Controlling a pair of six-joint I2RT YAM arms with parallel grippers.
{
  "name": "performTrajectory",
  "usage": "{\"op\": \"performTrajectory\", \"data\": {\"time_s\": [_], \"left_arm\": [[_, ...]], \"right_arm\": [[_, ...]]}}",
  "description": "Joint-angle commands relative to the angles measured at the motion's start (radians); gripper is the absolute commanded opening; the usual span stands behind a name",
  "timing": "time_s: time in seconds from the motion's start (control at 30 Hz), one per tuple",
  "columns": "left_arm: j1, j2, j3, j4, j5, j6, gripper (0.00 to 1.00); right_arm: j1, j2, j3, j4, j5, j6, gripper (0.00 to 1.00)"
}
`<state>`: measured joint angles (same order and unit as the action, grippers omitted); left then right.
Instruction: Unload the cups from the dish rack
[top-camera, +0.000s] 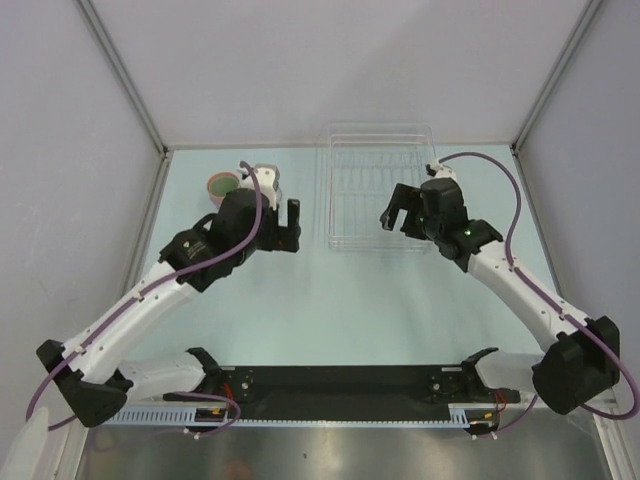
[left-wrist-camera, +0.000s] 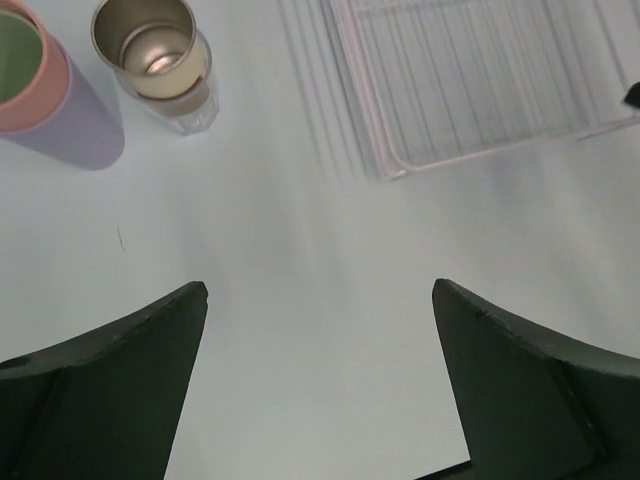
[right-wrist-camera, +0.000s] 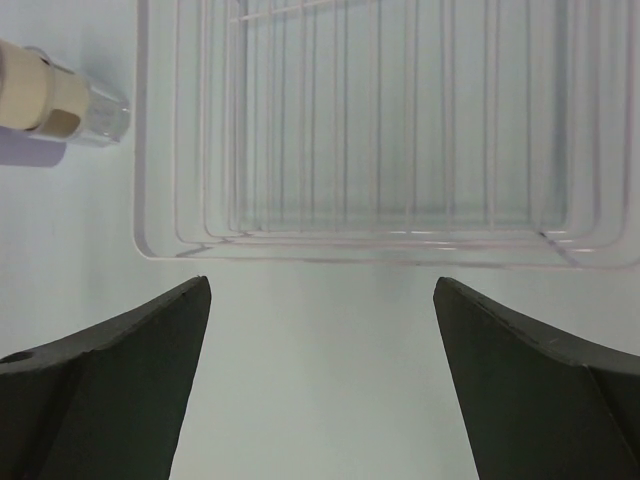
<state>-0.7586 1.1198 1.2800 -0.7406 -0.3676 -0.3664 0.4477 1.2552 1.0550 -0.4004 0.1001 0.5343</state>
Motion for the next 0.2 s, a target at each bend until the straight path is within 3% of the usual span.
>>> {"op": "performTrajectory", "data": {"time_s": [0.0, 0.17], "left_arm": [[-0.027, -0.104, -0.126, 0.052, -0.060, -0.002, 1.00], [-0.028, -0.134, -0.163, 0.049, -0.096, 0.006, 1.00]], "right_arm": [[0.052, -0.089, -0.033, -0.052, 0.191, -0.065, 1.00], [0.075, -0.138, -0.049, -0.069, 0.240, -0.065, 1.00]]}}
